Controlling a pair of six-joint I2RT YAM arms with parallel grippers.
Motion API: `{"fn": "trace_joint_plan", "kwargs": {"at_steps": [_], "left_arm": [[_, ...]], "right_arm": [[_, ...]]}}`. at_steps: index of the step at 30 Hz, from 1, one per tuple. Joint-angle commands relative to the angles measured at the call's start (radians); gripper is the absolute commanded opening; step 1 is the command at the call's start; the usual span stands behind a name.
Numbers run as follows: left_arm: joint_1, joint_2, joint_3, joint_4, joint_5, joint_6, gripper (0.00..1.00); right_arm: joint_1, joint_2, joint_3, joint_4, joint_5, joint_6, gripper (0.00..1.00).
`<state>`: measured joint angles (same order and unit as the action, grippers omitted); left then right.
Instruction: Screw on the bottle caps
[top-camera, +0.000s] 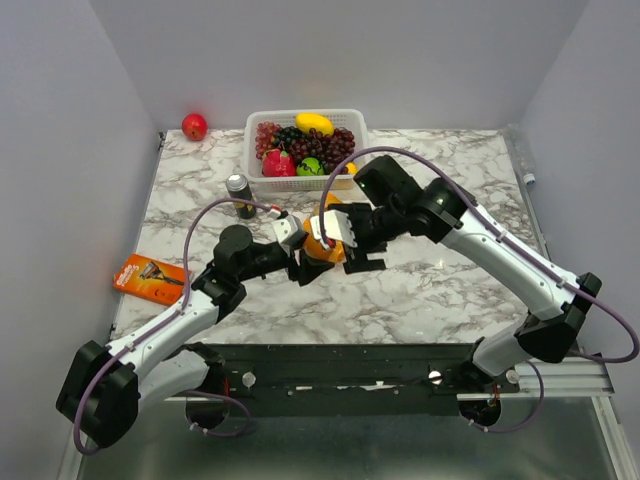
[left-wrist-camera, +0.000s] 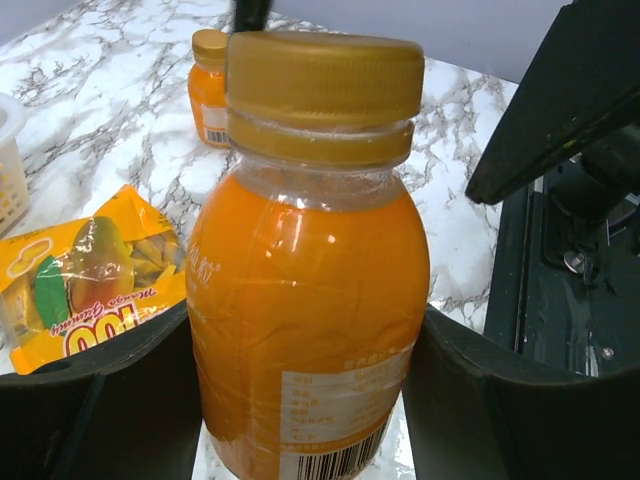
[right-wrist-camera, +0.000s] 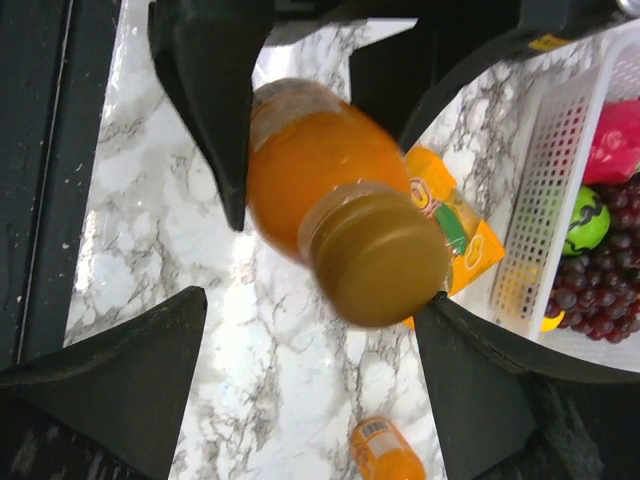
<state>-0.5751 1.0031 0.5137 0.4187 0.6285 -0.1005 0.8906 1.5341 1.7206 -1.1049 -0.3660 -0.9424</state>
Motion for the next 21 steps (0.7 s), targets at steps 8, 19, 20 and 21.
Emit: {"fn": "trace_joint_plan", "kwargs": {"at_steps": [8,19,20,21], "left_arm": [[0.047,-0.003,0.014,0.066,-0.104,-0.044,0.0],[0.011,-0.003,0.075,-0.172,0.056,0.18,0.0],[0.011,0.003,0.092,-0.181,0.062,0.192,0.0],[0.011,0.006,0.101,-0.204,0.068,0.202,0.0]], "right_arm": [[-0.068,-0.022,0.012,-0.345,-0.034,0.111,0.85],[-0.121,-0.009,0.289,-0.191,-0.221,-0.076,0.84],[-0.111,-0.023,0.262,-0.194,-0.218,-0.12,0.84],[-0.09,-0.037,0.228,-0.196,-0.212,-0.198,0.85]]}}
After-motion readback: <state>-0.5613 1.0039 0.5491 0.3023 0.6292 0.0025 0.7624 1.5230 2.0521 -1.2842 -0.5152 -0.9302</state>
